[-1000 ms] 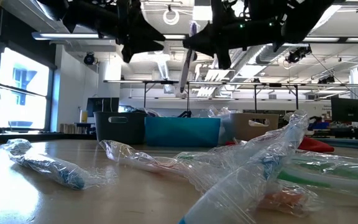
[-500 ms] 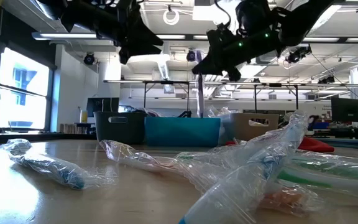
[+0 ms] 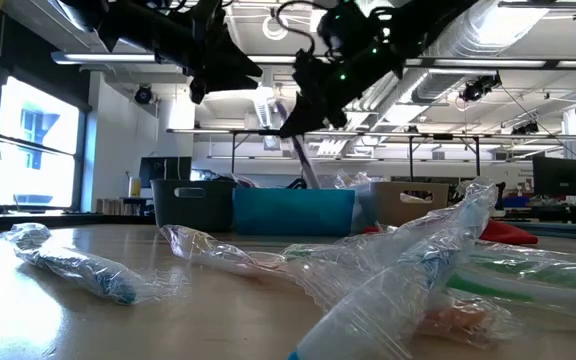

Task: Pick & Place Toothbrushes
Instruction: Put the purple toothbrush into the blue bin, then put the top right green toothbrush into the transparent bin

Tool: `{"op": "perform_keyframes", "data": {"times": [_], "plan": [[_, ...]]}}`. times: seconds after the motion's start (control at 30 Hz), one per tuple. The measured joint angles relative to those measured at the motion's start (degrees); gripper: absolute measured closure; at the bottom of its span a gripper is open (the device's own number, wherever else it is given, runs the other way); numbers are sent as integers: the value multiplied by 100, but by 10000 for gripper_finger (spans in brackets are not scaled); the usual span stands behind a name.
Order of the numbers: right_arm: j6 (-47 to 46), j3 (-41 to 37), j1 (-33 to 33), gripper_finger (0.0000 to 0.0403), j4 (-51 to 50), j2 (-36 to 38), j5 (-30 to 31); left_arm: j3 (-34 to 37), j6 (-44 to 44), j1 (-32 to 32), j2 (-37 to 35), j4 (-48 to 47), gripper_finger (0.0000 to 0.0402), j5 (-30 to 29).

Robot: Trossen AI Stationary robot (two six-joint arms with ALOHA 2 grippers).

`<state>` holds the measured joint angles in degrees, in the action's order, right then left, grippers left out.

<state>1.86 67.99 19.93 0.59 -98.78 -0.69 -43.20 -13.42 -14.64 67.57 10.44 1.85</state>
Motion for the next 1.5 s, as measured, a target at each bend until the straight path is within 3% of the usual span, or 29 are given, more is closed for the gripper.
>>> {"op": "perform_keyframes", "data": {"times": [0.13,0.47,0.87,1.0,1.2,1.5], "plan": [[-4,358,85,395,-462,-356,-398,0,-33,0,-11,-7,258,27],[170,479,161,387,-1146,-483,-374,-4,-33,0,-100,2,258,190],[285,477,183,221,-1104,-461,-419,-2,-38,0,-98,-6,258,201],[103,470,150,201,-1137,-180,-398,-2,-57,0,-98,-38,258,203],[-61,470,52,233,-1290,594,-578,-2,-60,0,-98,-118,258,203],[-58,470,-7,346,-1441,1544,-1103,-2,-531,3,-98,-160,258,203]]}}
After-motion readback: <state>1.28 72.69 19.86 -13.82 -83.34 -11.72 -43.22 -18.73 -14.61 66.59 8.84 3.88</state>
